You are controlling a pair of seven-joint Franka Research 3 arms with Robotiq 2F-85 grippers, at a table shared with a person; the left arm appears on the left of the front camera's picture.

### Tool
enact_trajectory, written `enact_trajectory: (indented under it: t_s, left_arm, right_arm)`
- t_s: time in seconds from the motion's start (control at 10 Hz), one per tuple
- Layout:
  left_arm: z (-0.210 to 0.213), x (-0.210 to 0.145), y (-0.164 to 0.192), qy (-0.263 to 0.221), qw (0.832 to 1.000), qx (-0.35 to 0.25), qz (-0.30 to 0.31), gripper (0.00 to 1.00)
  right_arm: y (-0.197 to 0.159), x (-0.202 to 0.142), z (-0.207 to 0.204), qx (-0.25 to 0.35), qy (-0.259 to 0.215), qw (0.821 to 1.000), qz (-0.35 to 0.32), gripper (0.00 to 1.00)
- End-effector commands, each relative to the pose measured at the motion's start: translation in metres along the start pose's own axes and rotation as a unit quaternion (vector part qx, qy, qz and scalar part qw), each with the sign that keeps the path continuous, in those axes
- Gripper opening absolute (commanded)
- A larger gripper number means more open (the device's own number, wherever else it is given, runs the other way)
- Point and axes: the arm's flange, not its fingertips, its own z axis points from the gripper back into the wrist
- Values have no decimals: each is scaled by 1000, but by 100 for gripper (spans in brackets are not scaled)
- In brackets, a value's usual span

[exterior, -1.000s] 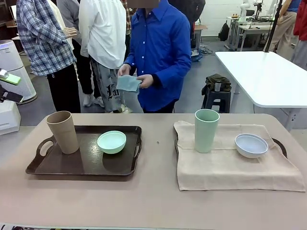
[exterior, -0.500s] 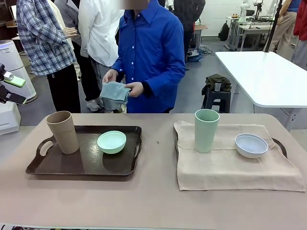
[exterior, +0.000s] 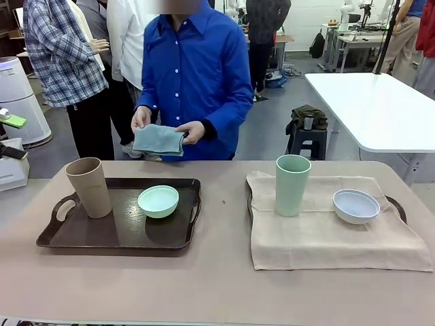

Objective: Set up a tray with a mat and arrange the tableware.
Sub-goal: Pick up the Picnic Bowl and Reusable plastic cup from the Handle tray in front of the human's position and hold them in the air.

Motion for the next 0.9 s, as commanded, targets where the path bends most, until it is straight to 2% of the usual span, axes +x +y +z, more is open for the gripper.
enact_trajectory:
  t_s: [0.0, 0.2, 0.4, 0.7, 0.8]
  left_arm:
    - [34, 12, 3, 28, 997, -24, 65, 100]
    - [59, 10, 12, 13, 996, -15, 87, 100]
    - [84, 2, 6, -37, 996, -9, 77, 100]
    - [76, -1, 3, -46, 997, 19, 62, 100]
    - [90, 1, 9, -38, 997, 2, 71, 100]
  right_arm:
    - [-18, -10, 5, 23, 19, 999, -15, 100]
    - [-33, -27, 18, -6, 12, 999, -29, 100]
    - [-39, -39, 25, -15, 10, 999, -28, 100]
    - [-39, -35, 20, -19, 20, 999, -28, 100]
    - [-41, -37, 28, -12, 4, 999, -39, 100]
